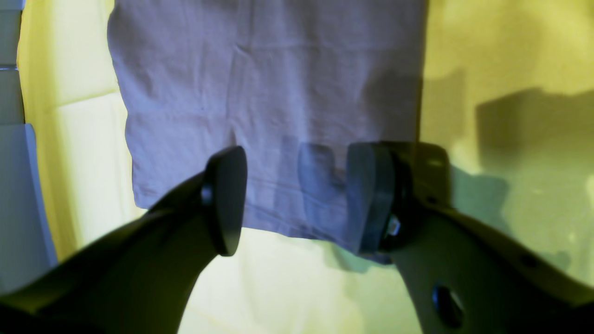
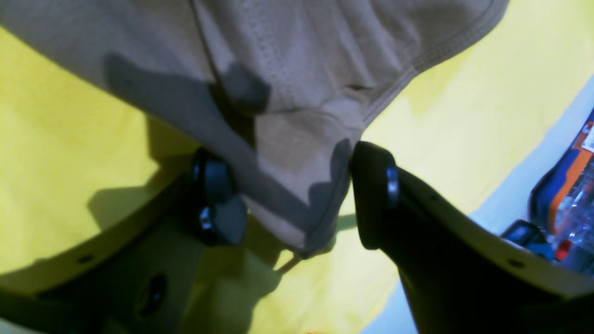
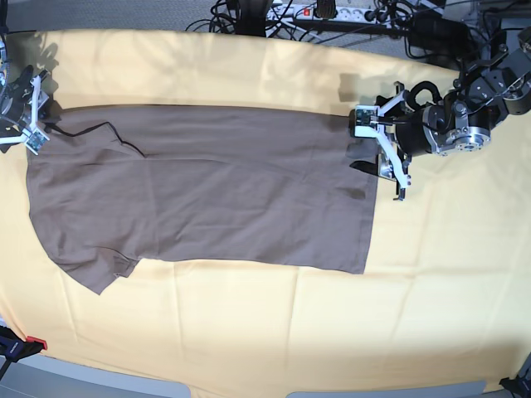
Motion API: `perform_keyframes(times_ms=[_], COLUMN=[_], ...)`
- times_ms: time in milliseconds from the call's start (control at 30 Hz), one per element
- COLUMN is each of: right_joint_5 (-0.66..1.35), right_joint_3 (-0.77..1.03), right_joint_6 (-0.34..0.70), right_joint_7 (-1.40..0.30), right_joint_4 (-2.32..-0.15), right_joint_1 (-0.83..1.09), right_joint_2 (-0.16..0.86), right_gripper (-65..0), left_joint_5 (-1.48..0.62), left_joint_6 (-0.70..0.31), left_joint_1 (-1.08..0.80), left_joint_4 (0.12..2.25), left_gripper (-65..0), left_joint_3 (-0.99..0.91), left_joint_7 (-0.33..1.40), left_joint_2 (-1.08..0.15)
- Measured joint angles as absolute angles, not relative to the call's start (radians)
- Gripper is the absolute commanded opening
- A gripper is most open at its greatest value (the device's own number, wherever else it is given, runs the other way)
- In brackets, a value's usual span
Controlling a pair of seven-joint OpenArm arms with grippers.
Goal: Fold the T-shirt properly
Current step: 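Drag the held edge further to stretch the shirt flat with both grippers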
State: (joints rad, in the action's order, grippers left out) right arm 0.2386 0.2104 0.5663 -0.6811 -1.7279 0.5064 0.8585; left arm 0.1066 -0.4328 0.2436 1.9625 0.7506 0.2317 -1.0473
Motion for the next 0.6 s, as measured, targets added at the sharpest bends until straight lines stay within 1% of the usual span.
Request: perform_keyframes(times_ms=[67,133,167,300,400,467,533,600], right_joint_5=[0.262,0.273,0.273,0.273,0.273,0.274,0.280,0.280], right_joint_3=[0.211,0.211,0.211,0.211,0.211,0.211,0.211,0.211], right_joint_6=[0.607,0.607,0.606,0.606,0.606,0.594,0.580,0.577], right_joint_7=[-0.680,-0.681,-0.681,-0.681,-0.681,-0.681,-0.682,-0.682], right_joint_4=[-1.728,-1.728,-1.728,-1.728,-1.728,-1.728,-1.728,-1.728], right_joint_1=[0.506,0.506,0.506,0.506,0.506,0.506,0.506,0.506], right_joint_2=[0.858,0.858,0.858,0.858,0.858,0.858,0.856,0.855], right_gripper=[-28.2,-28.2,-28.2,-28.2,-28.2,-28.2,-28.2,-28.2], left_joint_5=[0.084,0.076,0.076,0.086,0.132,0.131,0.135,0.159], left_joint_6=[-0.471,-0.528,-0.540,-0.536,-0.561,-0.558,-0.531,-0.531], left_joint_1=[0.244,0.244,0.243,0.244,0.244,0.244,0.244,0.244], left_joint_4=[1.963,1.963,1.963,1.963,1.963,1.950,1.919,1.888], left_gripper=[-31.4,-31.4,-31.4,-31.4,-31.4,-31.4,-31.4,-31.4], left_joint_3=[0.751,0.751,0.751,0.751,0.751,0.751,0.751,0.751], left_joint_7=[0.232,0.231,0.233,0.232,0.229,0.228,0.226,0.210], left_joint_2=[-1.047,-1.047,-1.047,-1.047,-1.047,-1.047,-1.044,-1.037])
